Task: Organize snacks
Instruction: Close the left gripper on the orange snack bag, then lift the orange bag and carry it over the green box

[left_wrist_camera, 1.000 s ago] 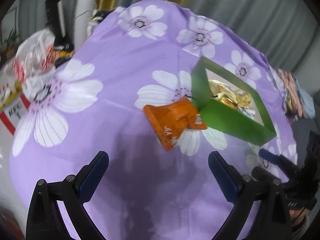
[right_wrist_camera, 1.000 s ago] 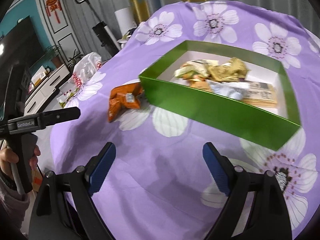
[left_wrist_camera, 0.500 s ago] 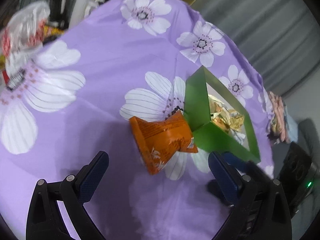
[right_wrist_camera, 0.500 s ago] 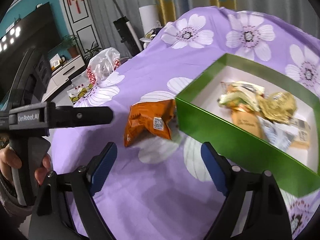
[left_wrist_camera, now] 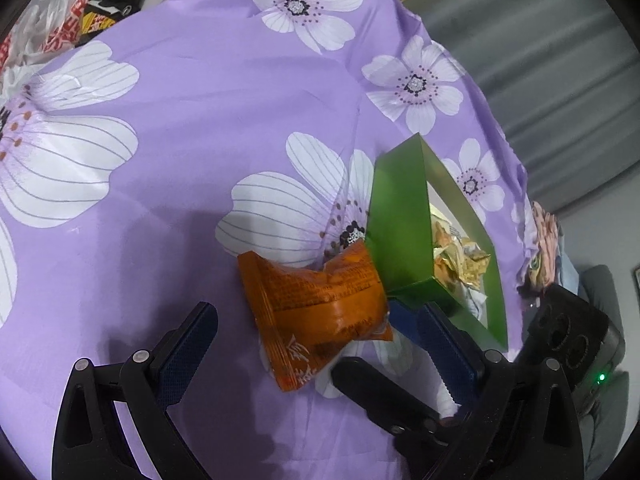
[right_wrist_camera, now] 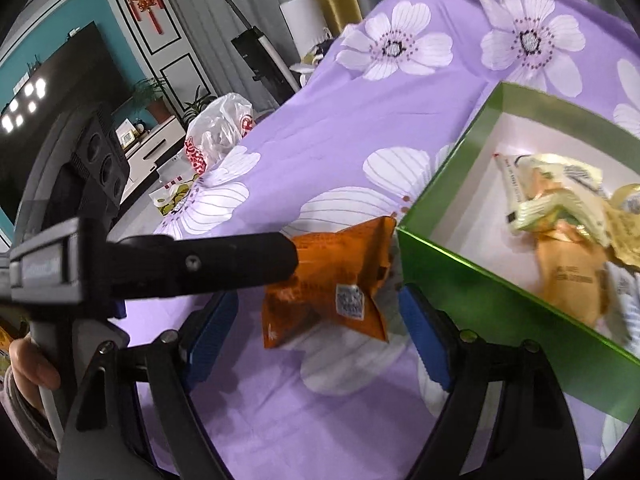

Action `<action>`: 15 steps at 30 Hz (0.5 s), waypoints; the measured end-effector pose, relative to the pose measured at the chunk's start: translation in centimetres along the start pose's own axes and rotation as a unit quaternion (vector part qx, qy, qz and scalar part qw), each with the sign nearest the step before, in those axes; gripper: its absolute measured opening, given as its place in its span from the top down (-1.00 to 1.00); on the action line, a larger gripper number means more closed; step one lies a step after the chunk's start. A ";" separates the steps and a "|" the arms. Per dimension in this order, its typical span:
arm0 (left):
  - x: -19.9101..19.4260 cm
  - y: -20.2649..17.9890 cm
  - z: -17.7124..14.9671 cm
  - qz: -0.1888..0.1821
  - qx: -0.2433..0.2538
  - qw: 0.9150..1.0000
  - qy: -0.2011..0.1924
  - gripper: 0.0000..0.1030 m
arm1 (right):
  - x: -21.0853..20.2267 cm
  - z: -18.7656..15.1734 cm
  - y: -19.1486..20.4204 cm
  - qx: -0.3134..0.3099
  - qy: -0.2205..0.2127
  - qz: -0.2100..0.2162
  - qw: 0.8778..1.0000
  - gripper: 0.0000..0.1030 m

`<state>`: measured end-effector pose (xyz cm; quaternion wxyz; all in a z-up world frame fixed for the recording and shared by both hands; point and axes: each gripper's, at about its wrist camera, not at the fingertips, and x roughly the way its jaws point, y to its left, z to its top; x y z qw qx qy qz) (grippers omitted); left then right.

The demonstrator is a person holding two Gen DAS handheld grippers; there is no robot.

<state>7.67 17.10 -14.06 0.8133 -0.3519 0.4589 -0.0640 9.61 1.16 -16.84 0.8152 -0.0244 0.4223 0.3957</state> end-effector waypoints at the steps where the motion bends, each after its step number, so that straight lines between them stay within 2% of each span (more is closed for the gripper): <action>1: 0.2 0.1 0.1 0.002 0.002 1.000 0.005 -0.93 | 0.2 -0.1 0.0 0.001 0.003 0.003 1.000 -0.61; 3: 0.7 0.2 0.1 0.000 0.003 1.000 0.012 -0.93 | 0.7 0.0 0.1 0.001 0.010 0.009 1.000 -0.60; 5: 0.9 0.1 0.2 -0.001 0.007 1.000 0.013 -0.88 | 1.0 0.0 0.3 -0.002 0.013 0.016 1.000 -0.44; 6: 0.9 0.1 0.2 -0.001 0.009 1.000 0.012 -0.75 | 1.0 0.0 0.3 -0.002 0.014 0.014 1.000 -0.38; 7: 0.9 0.2 0.2 -0.001 0.008 1.000 0.013 -0.56 | 1.2 0.1 0.3 -0.003 0.018 0.013 1.000 -0.24; 8: 1.0 0.2 0.2 -0.001 0.006 1.000 0.015 -0.47 | 1.3 0.1 0.2 -0.003 0.024 0.015 1.000 -0.09; 9: 1.1 0.2 0.2 -0.002 0.004 1.000 0.019 -0.41 | 1.4 0.0 0.1 -0.002 0.026 0.016 1.000 -0.09; 15: 1.2 -0.1 0.0 0.002 0.017 1.000 0.016 -0.33 | 1.2 -0.1 -0.3 0.004 0.026 0.030 0.999 0.00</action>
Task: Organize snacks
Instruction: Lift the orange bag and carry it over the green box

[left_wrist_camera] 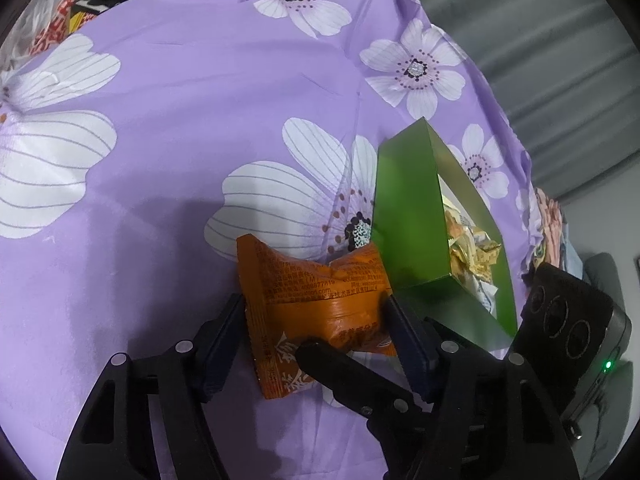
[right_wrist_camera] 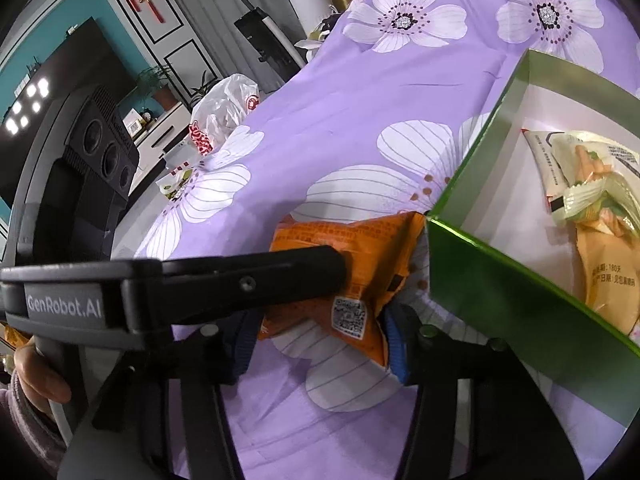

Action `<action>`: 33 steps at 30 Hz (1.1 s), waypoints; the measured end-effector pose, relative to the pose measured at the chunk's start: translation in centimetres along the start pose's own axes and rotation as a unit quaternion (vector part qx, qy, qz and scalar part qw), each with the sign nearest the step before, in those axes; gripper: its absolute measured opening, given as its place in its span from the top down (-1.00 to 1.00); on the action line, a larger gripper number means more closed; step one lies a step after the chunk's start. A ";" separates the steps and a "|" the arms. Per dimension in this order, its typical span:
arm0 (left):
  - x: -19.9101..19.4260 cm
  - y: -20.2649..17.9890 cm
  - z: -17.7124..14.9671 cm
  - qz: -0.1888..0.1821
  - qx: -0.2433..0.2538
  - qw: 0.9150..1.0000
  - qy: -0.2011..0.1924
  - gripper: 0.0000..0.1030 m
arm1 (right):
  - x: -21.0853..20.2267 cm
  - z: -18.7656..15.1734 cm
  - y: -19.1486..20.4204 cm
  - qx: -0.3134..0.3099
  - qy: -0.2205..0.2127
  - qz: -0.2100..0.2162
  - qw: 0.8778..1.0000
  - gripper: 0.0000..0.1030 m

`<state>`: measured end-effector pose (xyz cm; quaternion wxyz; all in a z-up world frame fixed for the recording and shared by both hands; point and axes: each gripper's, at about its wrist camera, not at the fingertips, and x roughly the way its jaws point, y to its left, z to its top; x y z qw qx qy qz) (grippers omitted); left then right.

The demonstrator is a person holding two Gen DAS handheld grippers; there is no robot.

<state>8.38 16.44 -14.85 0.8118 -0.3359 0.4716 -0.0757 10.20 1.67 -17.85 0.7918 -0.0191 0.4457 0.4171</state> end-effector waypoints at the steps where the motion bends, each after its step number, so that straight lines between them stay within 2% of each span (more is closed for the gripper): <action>1: 0.0 0.0 -0.1 -0.002 0.002 1.000 0.000 -0.31 | -0.1 -0.1 0.0 -0.003 -0.001 0.001 1.000 0.03; 7: -0.6 -1.1 -0.9 0.008 0.023 1.000 -0.005 -0.30 | -1.3 -0.8 0.2 0.003 -0.015 0.009 1.000 0.06; 13: -2.4 -3.7 -2.6 0.013 0.056 0.998 -0.016 -0.30 | -4.4 -2.5 0.9 0.013 -0.046 0.020 0.999 0.06; 21: -3.4 -8.4 -5.1 -0.001 0.111 0.994 -0.021 -0.30 | -9.7 -5.2 0.8 0.034 -0.094 0.001 0.995 0.06; 33: -2.0 -14.9 -7.1 -0.020 0.176 0.984 -0.008 -0.30 | -15.4 -7.4 -1.8 0.060 -0.134 -0.032 0.989 0.06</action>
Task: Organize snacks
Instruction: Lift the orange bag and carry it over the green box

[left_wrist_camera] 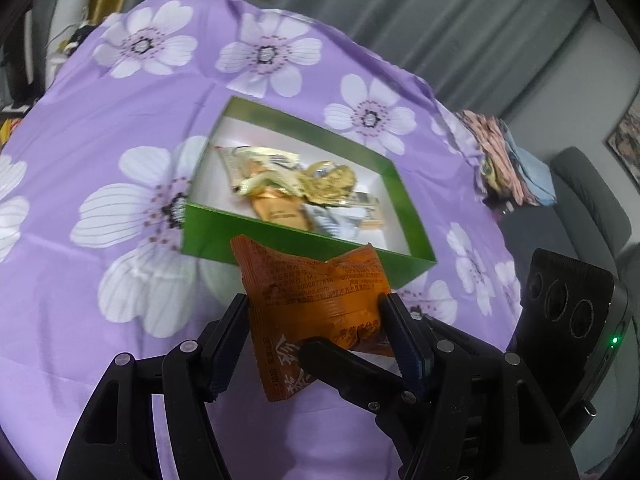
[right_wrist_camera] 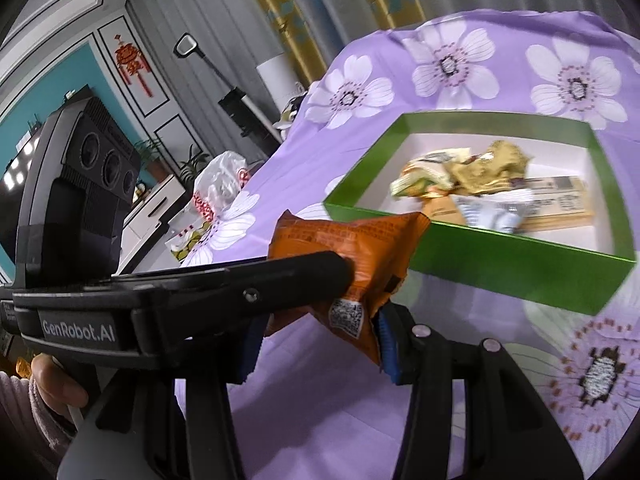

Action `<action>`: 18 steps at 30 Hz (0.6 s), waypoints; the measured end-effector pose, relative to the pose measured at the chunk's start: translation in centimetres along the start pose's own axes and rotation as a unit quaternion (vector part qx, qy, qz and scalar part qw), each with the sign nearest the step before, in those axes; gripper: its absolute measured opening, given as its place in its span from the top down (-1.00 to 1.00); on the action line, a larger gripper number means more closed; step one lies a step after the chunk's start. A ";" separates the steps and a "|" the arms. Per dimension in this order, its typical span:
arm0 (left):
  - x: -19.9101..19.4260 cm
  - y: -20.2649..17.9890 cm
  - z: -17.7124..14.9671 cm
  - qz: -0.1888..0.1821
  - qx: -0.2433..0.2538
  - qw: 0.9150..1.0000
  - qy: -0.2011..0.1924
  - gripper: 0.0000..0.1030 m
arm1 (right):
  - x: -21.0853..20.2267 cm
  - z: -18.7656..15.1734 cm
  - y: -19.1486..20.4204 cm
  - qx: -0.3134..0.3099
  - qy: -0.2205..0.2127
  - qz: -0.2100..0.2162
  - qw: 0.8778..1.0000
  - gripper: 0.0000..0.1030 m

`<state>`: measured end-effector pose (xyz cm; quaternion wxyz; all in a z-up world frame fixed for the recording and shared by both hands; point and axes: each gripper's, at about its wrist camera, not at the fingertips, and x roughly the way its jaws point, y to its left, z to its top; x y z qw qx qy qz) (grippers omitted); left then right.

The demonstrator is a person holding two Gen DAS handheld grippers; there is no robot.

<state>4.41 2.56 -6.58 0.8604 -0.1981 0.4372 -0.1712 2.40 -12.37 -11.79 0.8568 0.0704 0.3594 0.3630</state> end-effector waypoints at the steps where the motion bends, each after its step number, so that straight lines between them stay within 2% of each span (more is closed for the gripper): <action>1: 0.2 -0.4 0.1 -0.001 0.005 1.000 0.002 -0.30 | -0.3 0.0 -0.2 0.001 -0.002 0.000 1.000 0.06; 9: 1.6 -3.4 1.0 0.000 0.044 0.999 0.009 -0.30 | -2.3 0.0 -2.1 0.016 -0.028 -0.007 0.999 0.06; 18: 3.0 -5.4 2.1 0.001 0.066 0.998 0.007 -0.30 | -3.1 0.9 -3.9 0.017 -0.045 -0.014 0.999 0.06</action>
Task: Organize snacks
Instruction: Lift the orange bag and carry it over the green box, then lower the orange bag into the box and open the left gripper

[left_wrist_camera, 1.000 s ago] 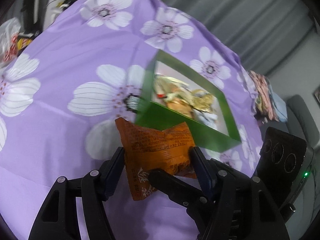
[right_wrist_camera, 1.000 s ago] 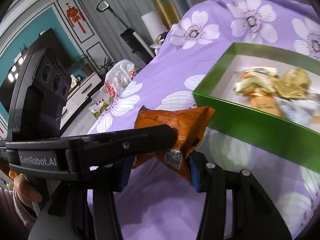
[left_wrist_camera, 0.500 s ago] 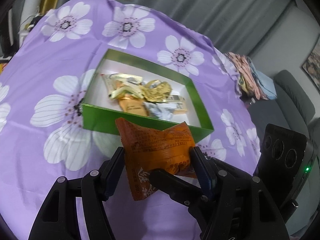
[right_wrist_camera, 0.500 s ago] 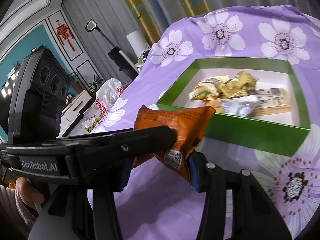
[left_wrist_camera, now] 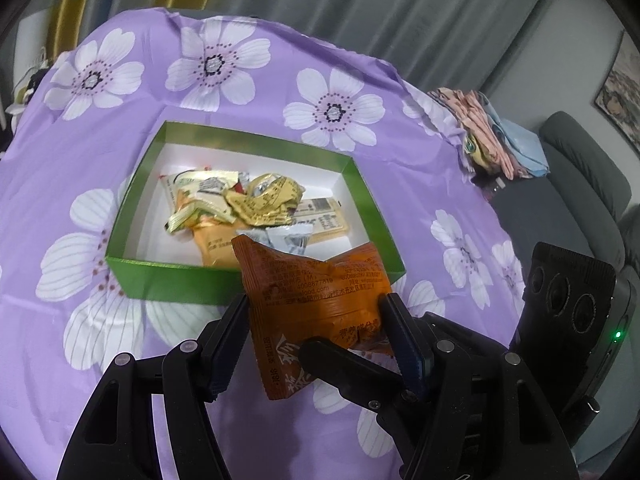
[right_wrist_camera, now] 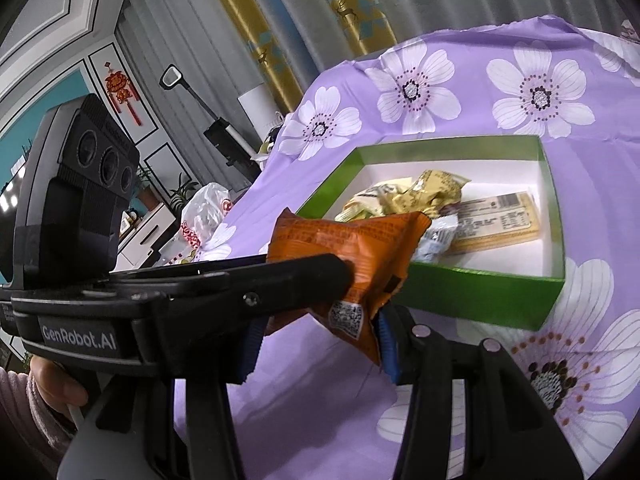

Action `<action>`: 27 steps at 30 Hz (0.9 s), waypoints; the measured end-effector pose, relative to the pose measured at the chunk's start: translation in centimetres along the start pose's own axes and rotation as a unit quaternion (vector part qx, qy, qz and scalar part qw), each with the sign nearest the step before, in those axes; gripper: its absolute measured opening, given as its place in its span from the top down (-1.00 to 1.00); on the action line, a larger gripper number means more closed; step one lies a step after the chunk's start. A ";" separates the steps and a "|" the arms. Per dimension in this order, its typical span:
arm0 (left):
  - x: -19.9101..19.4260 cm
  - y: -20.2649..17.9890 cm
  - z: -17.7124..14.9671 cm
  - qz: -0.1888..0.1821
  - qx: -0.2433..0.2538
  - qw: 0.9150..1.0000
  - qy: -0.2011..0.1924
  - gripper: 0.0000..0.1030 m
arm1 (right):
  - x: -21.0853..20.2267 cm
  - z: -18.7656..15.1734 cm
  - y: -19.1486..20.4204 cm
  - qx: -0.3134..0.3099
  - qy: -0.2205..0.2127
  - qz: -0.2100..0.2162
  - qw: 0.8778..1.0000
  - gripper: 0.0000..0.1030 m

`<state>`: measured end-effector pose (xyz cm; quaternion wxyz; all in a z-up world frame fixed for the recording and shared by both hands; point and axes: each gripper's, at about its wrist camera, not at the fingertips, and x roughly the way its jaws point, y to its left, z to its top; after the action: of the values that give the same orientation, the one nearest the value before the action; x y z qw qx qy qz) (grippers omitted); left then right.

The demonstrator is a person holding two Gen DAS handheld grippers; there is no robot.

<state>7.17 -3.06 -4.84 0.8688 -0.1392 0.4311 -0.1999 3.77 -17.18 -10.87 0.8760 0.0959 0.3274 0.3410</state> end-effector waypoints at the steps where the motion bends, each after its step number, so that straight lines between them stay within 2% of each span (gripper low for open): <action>1: 0.1 -0.1 0.1 0.000 0.001 1.000 0.000 -0.30 | 0.0 0.2 -0.1 0.000 -0.001 -0.001 1.000 0.06; 15: 1.3 -1.0 3.1 -0.004 0.022 1.000 -0.014 -0.30 | 0.4 2.6 -1.7 -0.005 -0.023 -0.008 1.000 0.05; 27: 3.9 -0.1 6.1 -0.010 0.020 1.000 -0.011 -0.30 | 2.3 5.2 -3.7 -0.005 -0.015 -0.019 1.000 0.05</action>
<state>14.17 -4.53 -3.88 0.8741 -0.1276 0.4162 -0.2155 10.36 -18.13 -9.53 0.8875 0.0902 0.3144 0.3246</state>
